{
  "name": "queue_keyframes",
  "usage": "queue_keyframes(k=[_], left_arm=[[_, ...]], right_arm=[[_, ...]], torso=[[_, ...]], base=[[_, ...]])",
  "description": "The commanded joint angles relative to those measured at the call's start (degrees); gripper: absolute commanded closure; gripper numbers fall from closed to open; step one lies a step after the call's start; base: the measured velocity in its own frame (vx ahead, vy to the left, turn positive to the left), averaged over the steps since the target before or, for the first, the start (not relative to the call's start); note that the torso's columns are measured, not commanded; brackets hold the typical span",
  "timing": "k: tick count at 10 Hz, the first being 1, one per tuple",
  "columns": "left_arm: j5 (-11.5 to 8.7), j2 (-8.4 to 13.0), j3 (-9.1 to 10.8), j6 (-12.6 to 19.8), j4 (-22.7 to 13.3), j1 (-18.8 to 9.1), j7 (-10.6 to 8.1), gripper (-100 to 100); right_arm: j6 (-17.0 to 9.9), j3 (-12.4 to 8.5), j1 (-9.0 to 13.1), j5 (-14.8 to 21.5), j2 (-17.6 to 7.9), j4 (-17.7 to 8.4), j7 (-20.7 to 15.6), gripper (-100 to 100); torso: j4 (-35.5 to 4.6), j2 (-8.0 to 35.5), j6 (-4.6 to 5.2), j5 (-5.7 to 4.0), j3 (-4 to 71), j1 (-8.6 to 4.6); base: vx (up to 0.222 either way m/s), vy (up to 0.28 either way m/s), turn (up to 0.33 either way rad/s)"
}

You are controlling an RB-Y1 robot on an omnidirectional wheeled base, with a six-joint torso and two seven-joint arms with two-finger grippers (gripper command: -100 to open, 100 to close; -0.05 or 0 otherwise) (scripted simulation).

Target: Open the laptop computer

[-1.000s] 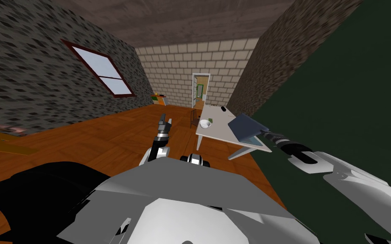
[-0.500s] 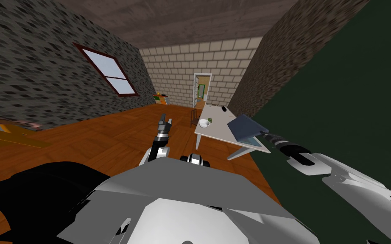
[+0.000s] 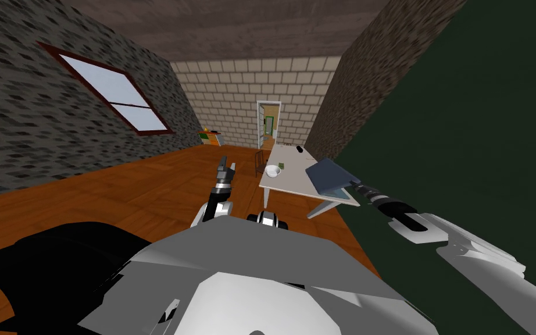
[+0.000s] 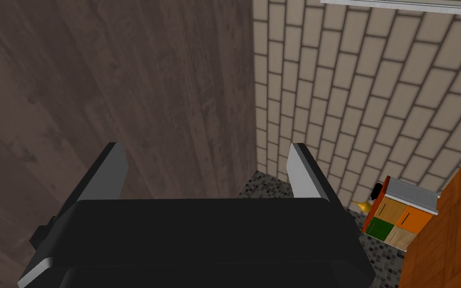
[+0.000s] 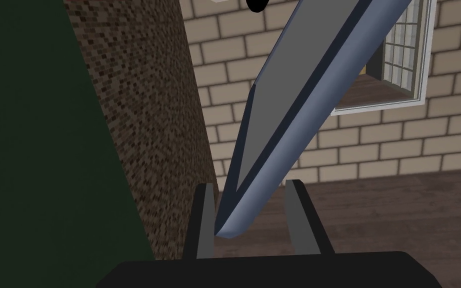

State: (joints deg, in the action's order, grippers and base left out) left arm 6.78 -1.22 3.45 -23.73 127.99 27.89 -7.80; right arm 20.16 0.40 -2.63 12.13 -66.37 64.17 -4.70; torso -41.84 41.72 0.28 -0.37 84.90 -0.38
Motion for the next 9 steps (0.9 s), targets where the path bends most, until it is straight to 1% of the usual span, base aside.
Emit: queue_keyframes(k=[1, 2, 3, 4, 5, 6, 7, 8, 9], left_arm=[[0.00, 0.00, -0.01, 0.00, 0.00, -0.03, 0.00, 0], [0.00, 0.00, -0.01, 0.01, -0.01, -0.06, 0.00, 0], [0.00, 0.00, -0.01, 0.01, -0.01, -0.04, 0.00, 0], [0.00, 0.01, 0.00, 0.01, -0.01, -0.02, 0.00, 0], [0.00, 0.00, -0.01, 0.01, -0.01, -0.04, 0.00, 0], [0.00, 0.00, 0.00, 0.00, 0.00, -0.02, 0.00, 0], [0.00, 0.00, 0.00, 0.00, 0.00, -0.01, 0.00, 0], [0.00, 0.00, -0.01, 0.01, -0.01, -0.04, 0.00, 0], [0.00, 0.00, -0.01, 0.01, -0.01, -0.03, 0.00, 0]], right_arm=[[2.34, 1.73, 0.72, 0.06, 0.48, -1.78, 0.68, 100], [4.30, 2.41, 0.01, -0.42, 0.97, -1.30, 1.64, 100], [6.13, 3.09, -0.71, -0.90, 1.45, -0.82, 2.61, 100], [6.26, 3.09, -0.71, -0.90, 1.45, -0.82, 2.61, 100], [8.22, 3.78, -1.43, -1.38, 1.94, -0.34, 3.57, 100], [10.18, 4.46, -2.15, -1.86, 2.42, 0.14, 4.53, 100], [10.18, 4.46, -2.15, -1.86, 2.42, 0.14, 4.53, 100], [12.14, 5.14, -2.87, -2.34, 2.91, 0.62, 5.49, 100], [14.10, 5.82, -3.58, -2.82, 3.40, 1.10, 6.45, 100]], torso=[[-0.04, 0.23, -0.47, -0.06, -0.12, -0.12], [-0.07, 0.34, -0.73, -0.08, -0.21, -0.09], [-0.12, 0.24, -0.36, 0.04, -0.16, 0.02], [-0.04, 0.17, -0.12, 0.01, -0.12, 0.09], [-0.09, 0.16, -0.33, 0.12, -0.09, 0.19], [-0.08, 0.07, -0.33, 0.15, -0.05, 0.16], [-0.09, 0.03, -0.16, 0.16, -0.01, 0.05], [-0.11, 0.24, -0.57, 0.12, -0.14, 0.23], [-0.11, 0.36, -0.44, 0.11, -0.24, 0.32]], base=[[0.022, -0.028, -0.002], [0.054, -0.049, -0.171], [0.151, -0.070, -0.334], [0.147, -0.014, -0.190], [0.179, -0.026, -0.245], [0.243, -0.036, -0.390], [0.167, 0.004, -0.168], [0.140, -0.013, -0.163], [0.011, 0.015, -0.142]])
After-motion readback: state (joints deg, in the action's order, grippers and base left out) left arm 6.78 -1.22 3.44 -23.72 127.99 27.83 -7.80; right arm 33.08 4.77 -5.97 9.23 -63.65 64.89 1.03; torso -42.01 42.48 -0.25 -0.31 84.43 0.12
